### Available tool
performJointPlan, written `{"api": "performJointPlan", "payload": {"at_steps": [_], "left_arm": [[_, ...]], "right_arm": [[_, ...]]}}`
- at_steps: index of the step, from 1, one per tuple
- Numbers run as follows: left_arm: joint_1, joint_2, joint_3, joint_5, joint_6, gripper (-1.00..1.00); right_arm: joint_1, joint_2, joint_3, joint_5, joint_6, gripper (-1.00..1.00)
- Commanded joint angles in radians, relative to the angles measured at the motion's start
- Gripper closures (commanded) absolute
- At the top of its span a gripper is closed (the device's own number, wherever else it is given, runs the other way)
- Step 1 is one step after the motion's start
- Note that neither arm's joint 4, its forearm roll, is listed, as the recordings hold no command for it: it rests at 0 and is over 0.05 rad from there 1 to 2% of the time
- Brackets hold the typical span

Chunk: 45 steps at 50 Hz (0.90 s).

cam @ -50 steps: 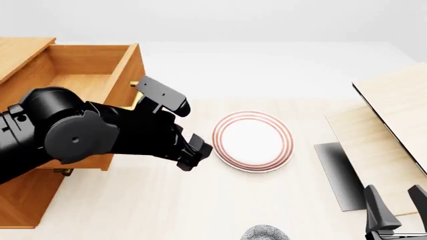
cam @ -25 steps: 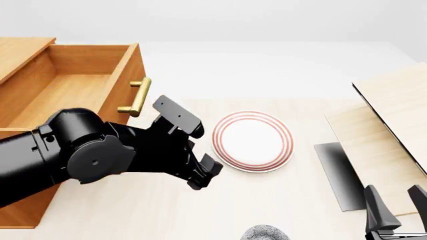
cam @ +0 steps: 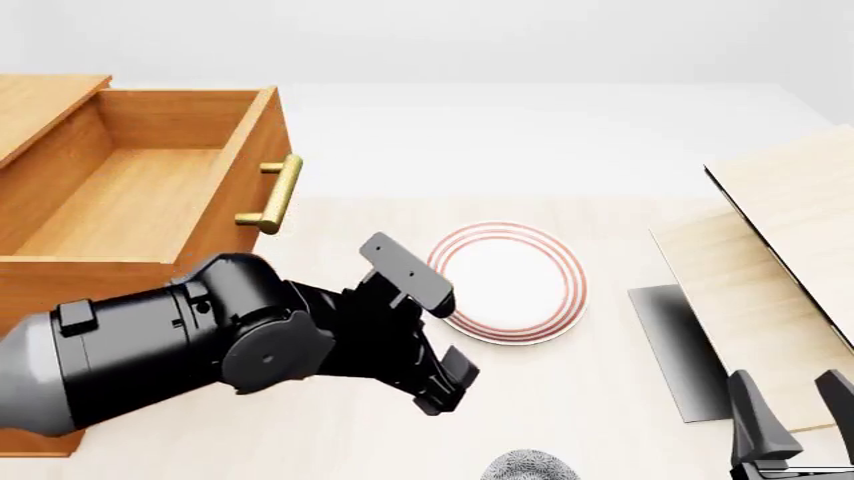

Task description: Open the top drawer of the cabinet and put the bowl in it.

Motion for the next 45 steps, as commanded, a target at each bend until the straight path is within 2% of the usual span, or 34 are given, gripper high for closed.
{"api": "performJointPlan", "payload": {"at_steps": [1, 3, 14, 18, 29, 31, 36, 45], "left_arm": [[-0.048, 0.072, -0.021, -0.02, -0.033, -1.0], [-0.028, 0.063, 0.004, -0.025, -0.024, -1.0], [-0.071, 0.144, 0.014, -0.084, -0.077, -1.0], [-0.108, 0.193, -0.013, -0.096, -0.106, -1.0], [-0.132, 0.242, -0.025, -0.116, -0.124, -1.0], [-0.166, 0.281, -0.048, -0.125, -0.16, -1.0], [-0.152, 0.289, -0.021, -0.144, -0.155, -1.0], [-0.172, 0.327, -0.036, -0.153, -0.176, -1.0]], "right_arm": [[-0.001, -0.001, 0.0, -0.001, -0.001, -1.0], [-0.001, -0.001, 0.0, -0.001, -0.001, -1.0], [-0.001, -0.001, 0.0, -0.001, -0.001, -1.0], [-0.001, -0.001, 0.0, -0.001, -0.001, -1.0], [-0.001, -0.001, 0.0, -0.001, -0.001, -1.0], [-0.001, -0.001, 0.0, -0.001, -0.001, -1.0], [-0.001, -0.001, 0.0, -0.001, -0.001, -1.0], [-0.001, -0.001, 0.0, -0.001, -0.001, -1.0]]}}
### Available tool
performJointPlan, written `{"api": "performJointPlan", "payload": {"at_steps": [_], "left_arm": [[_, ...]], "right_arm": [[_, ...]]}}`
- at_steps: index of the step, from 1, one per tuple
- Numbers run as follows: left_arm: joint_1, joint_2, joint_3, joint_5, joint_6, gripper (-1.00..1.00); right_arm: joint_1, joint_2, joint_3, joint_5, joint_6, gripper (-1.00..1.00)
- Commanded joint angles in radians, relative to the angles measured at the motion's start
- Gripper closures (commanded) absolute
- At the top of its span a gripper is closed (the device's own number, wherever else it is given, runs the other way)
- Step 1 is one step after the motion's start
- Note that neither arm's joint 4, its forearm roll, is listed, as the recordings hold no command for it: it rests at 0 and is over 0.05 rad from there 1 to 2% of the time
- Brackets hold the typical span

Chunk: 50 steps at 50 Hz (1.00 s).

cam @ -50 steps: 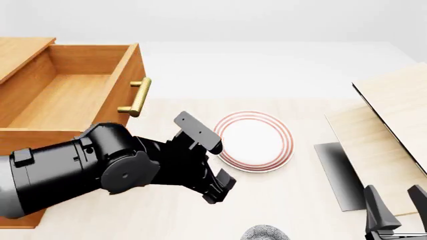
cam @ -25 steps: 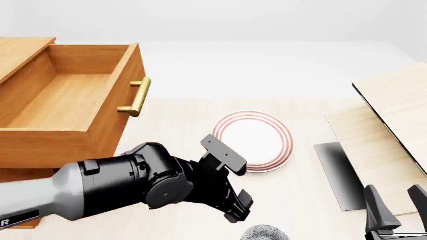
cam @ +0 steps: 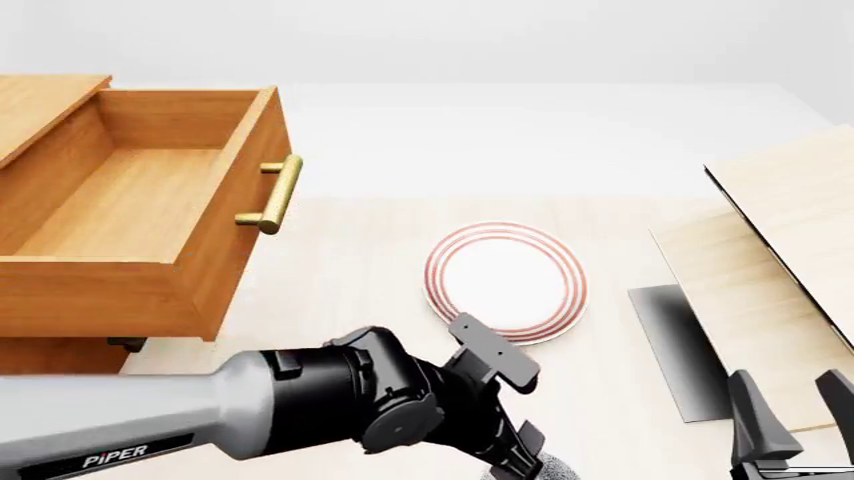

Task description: Open the top drawer of the cabinet and put the bowl in it.

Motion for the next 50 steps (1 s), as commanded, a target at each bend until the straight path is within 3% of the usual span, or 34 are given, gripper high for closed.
{"api": "performJointPlan", "payload": {"at_steps": [1, 50], "left_arm": [[-0.024, 0.055, -0.005, -0.022, -0.036, -1.0], [-0.081, 0.19, -0.018, -0.088, -0.124, -1.0]], "right_arm": [[0.0, 0.0, 0.0, -0.001, -0.001, -1.0], [0.0, 0.0, 0.0, -0.001, -0.001, -1.0]]}}
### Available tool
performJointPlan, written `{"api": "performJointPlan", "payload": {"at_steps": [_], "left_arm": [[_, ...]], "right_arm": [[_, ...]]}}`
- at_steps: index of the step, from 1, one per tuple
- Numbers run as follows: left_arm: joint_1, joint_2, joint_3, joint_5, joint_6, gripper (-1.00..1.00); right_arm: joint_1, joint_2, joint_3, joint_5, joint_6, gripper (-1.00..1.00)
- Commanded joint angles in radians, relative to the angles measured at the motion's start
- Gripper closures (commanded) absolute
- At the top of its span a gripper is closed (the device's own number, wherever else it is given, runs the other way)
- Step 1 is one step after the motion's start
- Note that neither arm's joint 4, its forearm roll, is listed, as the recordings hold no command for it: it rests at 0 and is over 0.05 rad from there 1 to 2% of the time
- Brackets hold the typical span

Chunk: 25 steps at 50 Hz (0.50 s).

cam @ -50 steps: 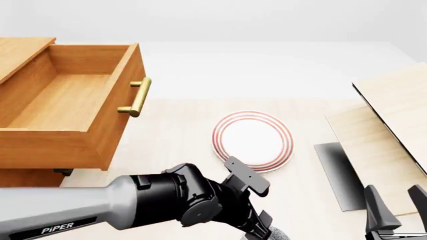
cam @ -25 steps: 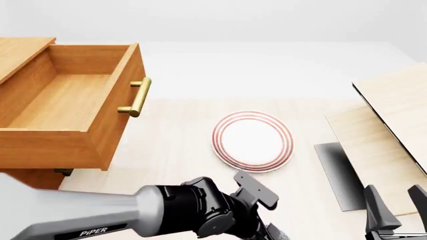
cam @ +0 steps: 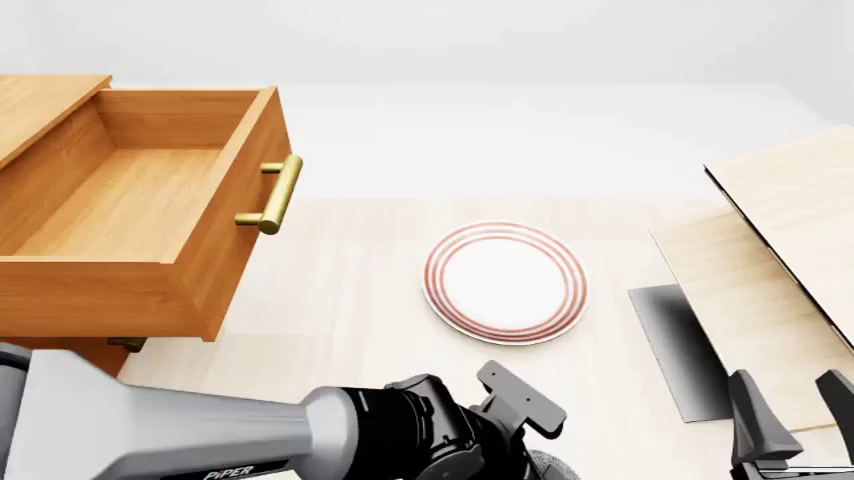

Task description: Open the top drawer of the cabinet and put the bowl in it.

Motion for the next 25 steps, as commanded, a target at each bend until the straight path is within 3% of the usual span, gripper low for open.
{"api": "performJointPlan", "payload": {"at_steps": [1, 16, 17, 25], "left_arm": [[-0.009, 0.023, 0.005, -0.019, -0.019, -1.0], [-0.013, 0.036, 0.018, -0.039, -0.038, -1.0], [0.006, 0.016, 0.044, -0.05, -0.032, 1.0], [0.014, -0.032, 0.058, -0.045, -0.028, 1.0]], "right_arm": [[0.0, 0.0, 0.0, -0.001, -0.001, -1.0], [0.0, 0.0, 0.0, -0.001, -0.001, -1.0], [0.0, 0.0, 0.0, -0.001, -0.001, -1.0], [0.0, 0.0, 0.0, -0.001, -0.001, -1.0]]}}
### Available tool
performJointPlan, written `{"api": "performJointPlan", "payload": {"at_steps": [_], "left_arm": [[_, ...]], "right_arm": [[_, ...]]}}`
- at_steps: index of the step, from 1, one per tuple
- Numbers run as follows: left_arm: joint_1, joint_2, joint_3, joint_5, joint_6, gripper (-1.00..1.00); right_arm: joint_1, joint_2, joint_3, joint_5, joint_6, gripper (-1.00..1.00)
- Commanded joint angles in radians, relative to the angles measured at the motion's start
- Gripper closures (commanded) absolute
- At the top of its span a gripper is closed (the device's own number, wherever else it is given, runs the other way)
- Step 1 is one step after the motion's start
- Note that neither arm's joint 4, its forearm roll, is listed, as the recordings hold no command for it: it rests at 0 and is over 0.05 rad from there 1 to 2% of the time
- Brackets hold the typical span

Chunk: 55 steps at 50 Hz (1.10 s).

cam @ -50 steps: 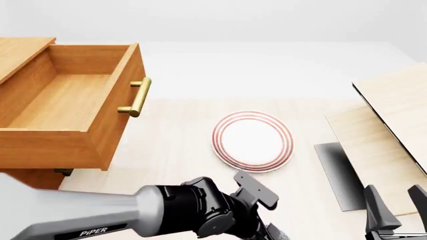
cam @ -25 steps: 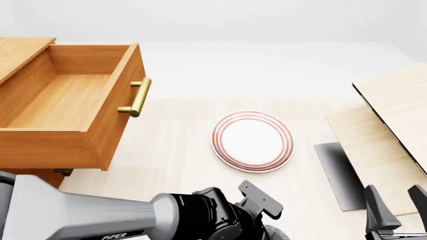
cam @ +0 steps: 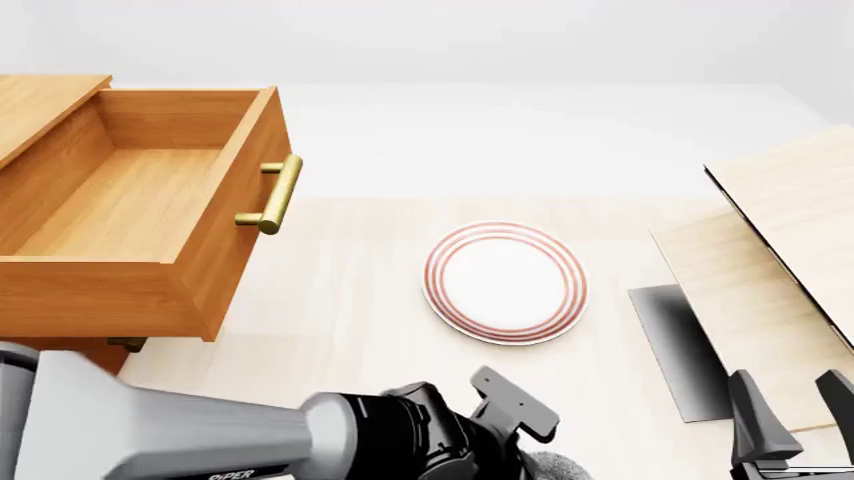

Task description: Open the top drawer of the cabinet and put the bowl in it.

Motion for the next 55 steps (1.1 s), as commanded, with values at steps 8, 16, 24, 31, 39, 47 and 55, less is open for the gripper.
{"api": "performJointPlan", "payload": {"at_steps": [8, 16, 24, 31, 39, 47, 55], "left_arm": [[0.045, -0.139, 0.055, 0.001, 0.013, 1.0], [0.065, -0.213, 0.061, 0.009, 0.011, 1.0], [0.081, -0.272, 0.075, 0.005, -0.003, 1.0], [0.125, -0.359, 0.116, 0.003, -0.013, 1.0], [0.138, -0.41, 0.101, 0.03, -0.031, 1.0], [0.146, -0.419, 0.079, 0.057, -0.053, 1.0], [0.151, -0.422, 0.045, 0.079, -0.083, 1.0]], "right_arm": [[0.0, 0.0, 0.0, -0.001, -0.001, -1.0], [0.0, 0.0, 0.0, -0.001, -0.001, -1.0], [0.0, 0.0, 0.0, -0.001, -0.001, -1.0], [0.0, 0.0, 0.0, -0.001, -0.001, -1.0], [0.0, 0.0, 0.0, -0.001, -0.001, -1.0], [0.0, 0.0, 0.0, -0.001, -0.001, -1.0], [0.0, 0.0, 0.0, -0.001, -0.001, -1.0]]}}
